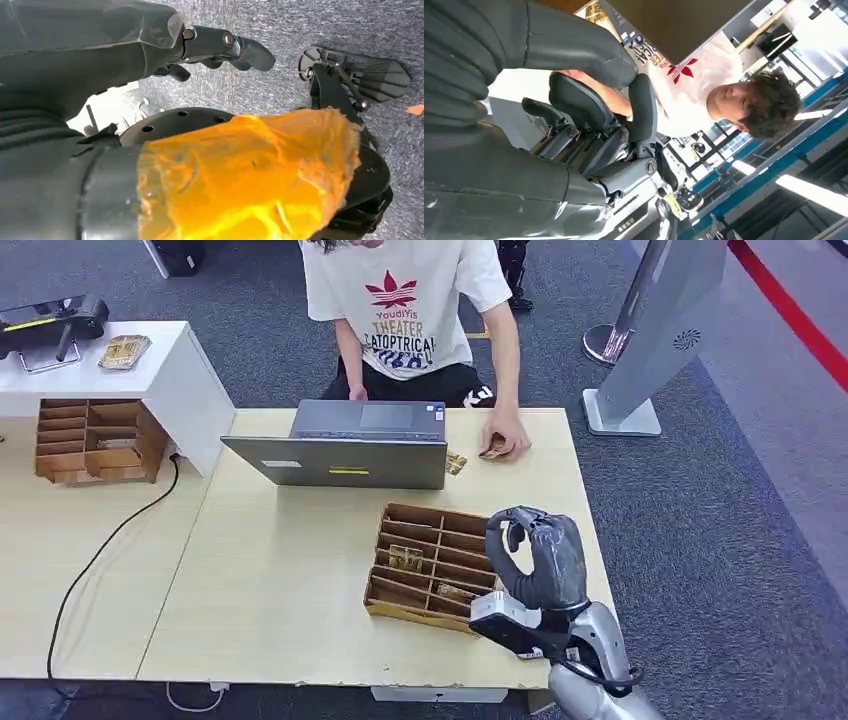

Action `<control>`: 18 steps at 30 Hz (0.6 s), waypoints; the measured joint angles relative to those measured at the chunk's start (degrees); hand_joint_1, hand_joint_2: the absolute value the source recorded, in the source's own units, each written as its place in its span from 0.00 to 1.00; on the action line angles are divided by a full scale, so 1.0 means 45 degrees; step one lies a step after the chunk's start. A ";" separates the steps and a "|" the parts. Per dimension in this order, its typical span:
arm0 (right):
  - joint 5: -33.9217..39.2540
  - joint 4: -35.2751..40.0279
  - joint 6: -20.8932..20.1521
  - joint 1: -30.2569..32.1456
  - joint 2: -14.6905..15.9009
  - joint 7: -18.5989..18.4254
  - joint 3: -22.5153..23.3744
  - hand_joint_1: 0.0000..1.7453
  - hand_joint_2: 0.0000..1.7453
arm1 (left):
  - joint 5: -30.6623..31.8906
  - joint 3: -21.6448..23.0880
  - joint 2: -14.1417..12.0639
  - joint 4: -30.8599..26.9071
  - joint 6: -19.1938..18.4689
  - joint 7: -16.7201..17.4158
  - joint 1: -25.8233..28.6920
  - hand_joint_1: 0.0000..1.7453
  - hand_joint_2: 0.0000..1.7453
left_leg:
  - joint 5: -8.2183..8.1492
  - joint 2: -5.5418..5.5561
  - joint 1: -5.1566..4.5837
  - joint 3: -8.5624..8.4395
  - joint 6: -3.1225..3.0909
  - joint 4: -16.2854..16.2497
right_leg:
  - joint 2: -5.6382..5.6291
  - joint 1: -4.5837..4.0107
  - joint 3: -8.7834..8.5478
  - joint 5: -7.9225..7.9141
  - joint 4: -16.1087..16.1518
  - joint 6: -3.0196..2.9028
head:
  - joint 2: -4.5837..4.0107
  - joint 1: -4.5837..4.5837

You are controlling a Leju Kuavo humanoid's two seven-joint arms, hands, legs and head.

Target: Pass the card to the sensor for recognition and then transmit it.

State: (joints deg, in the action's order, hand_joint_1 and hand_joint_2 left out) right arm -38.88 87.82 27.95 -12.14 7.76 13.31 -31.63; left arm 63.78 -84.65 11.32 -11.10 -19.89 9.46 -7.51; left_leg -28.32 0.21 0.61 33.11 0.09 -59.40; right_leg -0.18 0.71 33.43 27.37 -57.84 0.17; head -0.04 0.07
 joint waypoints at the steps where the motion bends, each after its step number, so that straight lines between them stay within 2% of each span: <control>1: 0.0024 0.0010 -0.0044 0.0000 0.0000 0.0005 0.0019 0.64 1.00 | 0.0000 0.0000 0.0000 0.0000 -0.0005 -0.0005 0.0000 0.00 0.00 | 0.0000 0.0000 0.0000 0.0000 0.0000 0.0000 | 0.0000 0.0000 0.0000 0.0000 0.0000 0.0000 | 0.0000 0.0005; 2: 0.0039 0.0019 -0.0068 0.0000 -0.0015 0.0005 0.0034 0.58 1.00 | -0.0005 0.0000 0.0000 0.0000 -0.0015 -0.0005 0.0000 0.00 0.00 | 0.0000 0.0000 0.0000 0.0000 0.0000 0.0000 | 0.0000 0.0000 0.0000 0.0000 0.0000 0.0000 | 0.0000 0.0000; 3: 0.0039 0.0039 -0.0087 0.0000 -0.0024 0.0010 0.0044 0.58 1.00 | -0.0005 0.0000 0.0000 0.0000 -0.0019 -0.0010 0.0001 0.00 0.00 | 0.0000 0.0000 0.0000 0.0000 0.0000 0.0000 | 0.0000 0.0000 0.0001 0.0000 0.0000 0.0000 | 0.0000 0.0000; 5: 0.0039 0.0044 -0.0121 -0.0001 -0.0034 0.0015 0.0049 0.34 1.00 | -0.0015 0.0000 0.0000 0.0000 -0.0024 -0.0010 0.0000 0.00 0.00 | 0.0000 0.0000 0.0000 0.0000 0.0000 0.0000 | 0.0000 0.0000 0.0000 0.0000 0.0000 0.0000 | 0.0000 0.0000; 6: 0.0039 0.0044 -0.0141 -0.0001 -0.0034 0.0019 0.0048 0.27 1.00 | -0.0019 0.0000 0.0000 0.0000 -0.0024 -0.0019 0.0001 0.00 0.00 | 0.0000 0.0000 0.0000 0.0000 0.0000 0.0000 | 0.0000 0.0000 0.0001 0.0000 0.0000 0.0000 | 0.0000 0.0000; 7: 0.0039 0.0044 -0.0160 -0.0001 -0.0034 0.0019 0.0049 0.26 1.00 | -0.0024 0.0000 0.0000 0.0000 -0.0029 -0.0029 0.0002 0.00 0.00 | 0.0000 0.0000 0.0001 0.0000 0.0000 0.0000 | 0.0000 0.0000 0.0001 0.0000 0.0000 0.0000 | 0.0000 0.0004; 10: -0.0077 0.0044 -0.0349 -0.0001 -0.0034 0.0029 0.0034 0.36 1.00 | -0.0039 0.0000 0.0000 0.0000 -0.0034 -0.0063 0.0001 0.00 0.00 | 0.0000 0.0000 0.0001 0.0000 0.0000 0.0000 | 0.0000 0.0000 0.0000 0.0000 0.0000 0.0000 | 0.0000 0.0000; 11: -0.0185 0.0044 -0.0403 -0.0001 -0.0034 0.0039 0.0005 0.50 1.00 | -0.0044 0.0000 0.0000 0.0000 -0.0034 -0.0083 0.0002 0.00 0.00 | 0.0000 0.0000 0.0001 0.0001 0.0000 0.0001 | 0.0000 0.0000 0.0000 0.0000 0.0000 0.0000 | 0.0000 0.0000; 14: -0.0540 0.0044 -0.0612 -0.0007 -0.0034 0.0058 -0.0282 0.50 1.00 | -0.0044 0.0000 0.0000 0.0000 -0.0039 -0.0082 0.0000 0.00 0.00 | 0.0000 0.0000 0.0001 0.0001 0.0000 0.0001 | -0.0001 0.0000 0.0000 0.0000 -0.0001 0.0000 | 0.0000 0.0005; 18: -0.0864 0.0034 -0.0772 -0.0058 -0.0034 0.0097 -0.0787 0.59 1.00 | -0.0044 0.0000 0.0000 0.0000 -0.0034 -0.0082 -0.0002 0.00 0.00 | 0.0000 0.0000 0.0002 0.0002 0.0000 0.0001 | 0.0000 0.0000 0.0000 0.0000 -0.0001 0.0000 | 0.0000 0.0000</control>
State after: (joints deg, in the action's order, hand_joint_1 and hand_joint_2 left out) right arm -42.77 87.97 24.48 -12.40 7.61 13.75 -35.17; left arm 63.58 -84.65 11.32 -11.10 -20.04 9.09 -7.52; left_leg -28.32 0.21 0.61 33.12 0.09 -59.39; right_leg -0.18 0.71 33.43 27.37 -57.84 0.17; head -0.04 0.07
